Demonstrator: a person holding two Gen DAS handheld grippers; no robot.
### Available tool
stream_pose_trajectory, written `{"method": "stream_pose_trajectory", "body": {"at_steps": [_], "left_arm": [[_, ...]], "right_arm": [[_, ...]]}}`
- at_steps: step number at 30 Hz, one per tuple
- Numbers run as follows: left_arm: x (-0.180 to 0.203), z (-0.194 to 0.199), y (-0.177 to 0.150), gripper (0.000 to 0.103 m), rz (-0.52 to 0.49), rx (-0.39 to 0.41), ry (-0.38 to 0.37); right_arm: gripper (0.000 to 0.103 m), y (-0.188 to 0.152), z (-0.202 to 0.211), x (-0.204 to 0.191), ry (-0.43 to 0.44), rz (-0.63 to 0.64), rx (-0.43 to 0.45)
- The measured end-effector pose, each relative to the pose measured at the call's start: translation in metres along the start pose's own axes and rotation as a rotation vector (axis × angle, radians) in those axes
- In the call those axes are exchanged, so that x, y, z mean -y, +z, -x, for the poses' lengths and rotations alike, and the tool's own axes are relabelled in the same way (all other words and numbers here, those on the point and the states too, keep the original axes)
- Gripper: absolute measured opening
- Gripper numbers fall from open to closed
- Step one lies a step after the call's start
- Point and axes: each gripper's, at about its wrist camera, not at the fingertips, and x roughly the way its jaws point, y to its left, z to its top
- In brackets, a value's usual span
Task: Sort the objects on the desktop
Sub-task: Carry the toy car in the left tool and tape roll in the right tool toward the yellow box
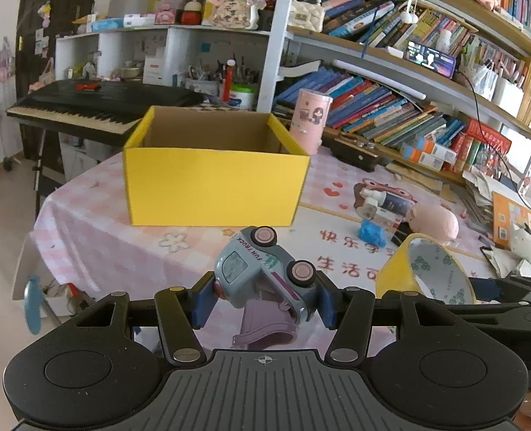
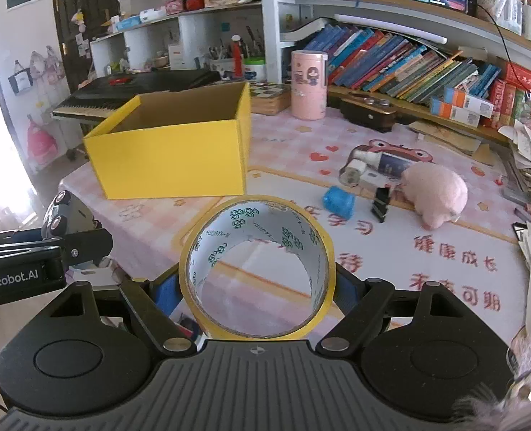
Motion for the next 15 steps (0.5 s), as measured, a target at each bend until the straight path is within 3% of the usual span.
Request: {"method": "stream_pose_trajectory", "body": {"at_steps": [15], "left_arm": [[-0.054, 0.033, -0.014, 0.055, 0.010, 0.009, -0.008]], "right_arm": [[0.081, -0.021, 0.011, -0.067, 0.005, -0.007, -0.001]]}}
